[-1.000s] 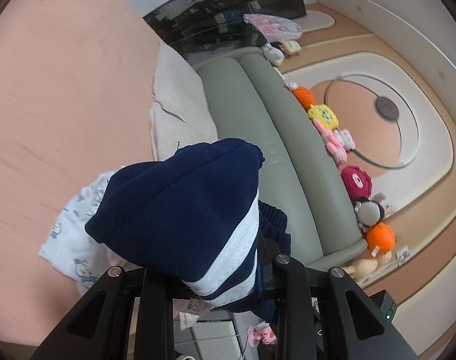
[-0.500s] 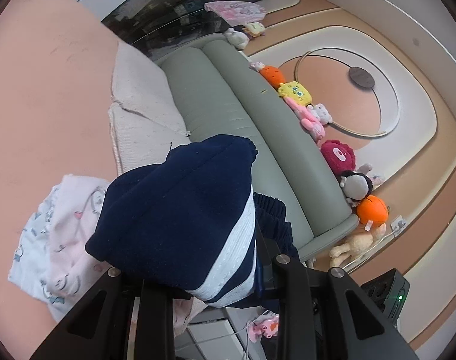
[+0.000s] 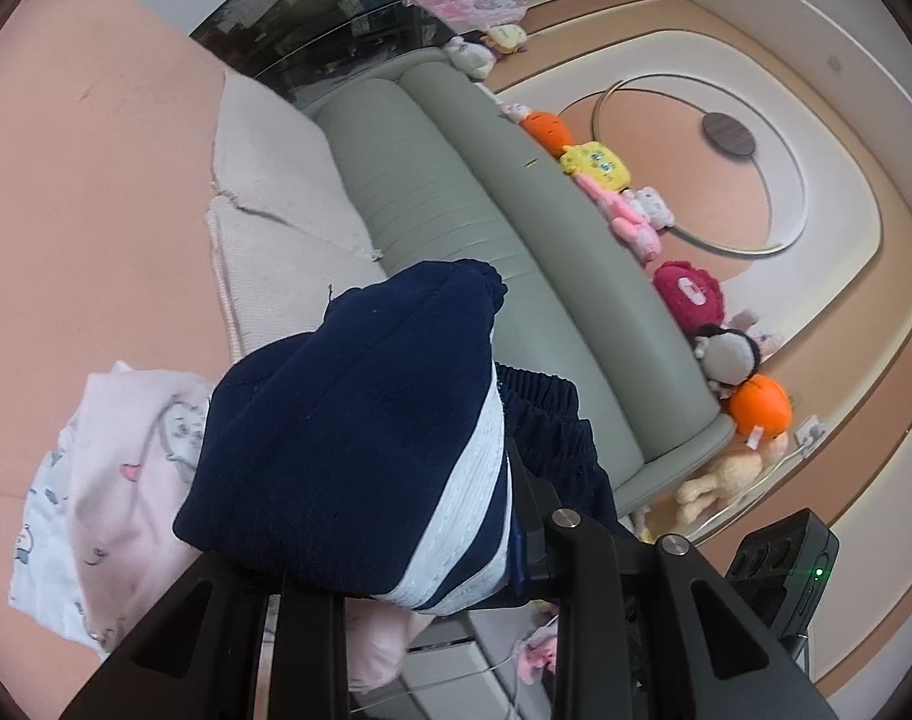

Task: Fold clothes
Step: 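Lower the pants onto the white clothes stack and open both grippers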

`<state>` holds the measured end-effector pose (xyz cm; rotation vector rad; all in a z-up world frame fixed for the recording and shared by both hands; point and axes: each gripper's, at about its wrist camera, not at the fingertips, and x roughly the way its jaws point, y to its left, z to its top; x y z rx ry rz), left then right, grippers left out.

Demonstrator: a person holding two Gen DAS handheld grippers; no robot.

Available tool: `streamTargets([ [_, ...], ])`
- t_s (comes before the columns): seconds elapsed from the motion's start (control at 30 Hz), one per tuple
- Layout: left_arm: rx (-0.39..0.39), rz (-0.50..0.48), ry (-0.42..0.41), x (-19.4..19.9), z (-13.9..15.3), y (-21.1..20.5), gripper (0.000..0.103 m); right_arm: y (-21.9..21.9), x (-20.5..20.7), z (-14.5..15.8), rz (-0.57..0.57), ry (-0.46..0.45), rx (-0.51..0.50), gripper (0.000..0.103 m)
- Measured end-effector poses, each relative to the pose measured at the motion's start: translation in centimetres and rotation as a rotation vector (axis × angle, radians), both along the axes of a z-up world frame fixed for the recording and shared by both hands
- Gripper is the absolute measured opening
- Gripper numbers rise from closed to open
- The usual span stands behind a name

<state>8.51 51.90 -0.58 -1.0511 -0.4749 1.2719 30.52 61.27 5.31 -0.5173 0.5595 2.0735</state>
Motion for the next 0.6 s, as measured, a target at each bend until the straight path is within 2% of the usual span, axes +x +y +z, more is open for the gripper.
streamTargets([
  [0.17,-0.065,0.015,-0.005,-0.6,-2.0,-0.5,0.024,0.1,-1.2,-2.0,0.002,-0.02,-0.055,0.013],
  [0.37,-0.141,0.025,0.015,-0.9,-3.7,-1.3,0.024,-0.1,-1.0,-4.6,-0.001,0.01,-0.13,0.013],
  [0.6,-0.164,0.015,0.038,-0.7,-4.2,-1.9,0.024,-0.4,-0.2,-6.8,-0.018,0.04,-0.202,0.014],
])
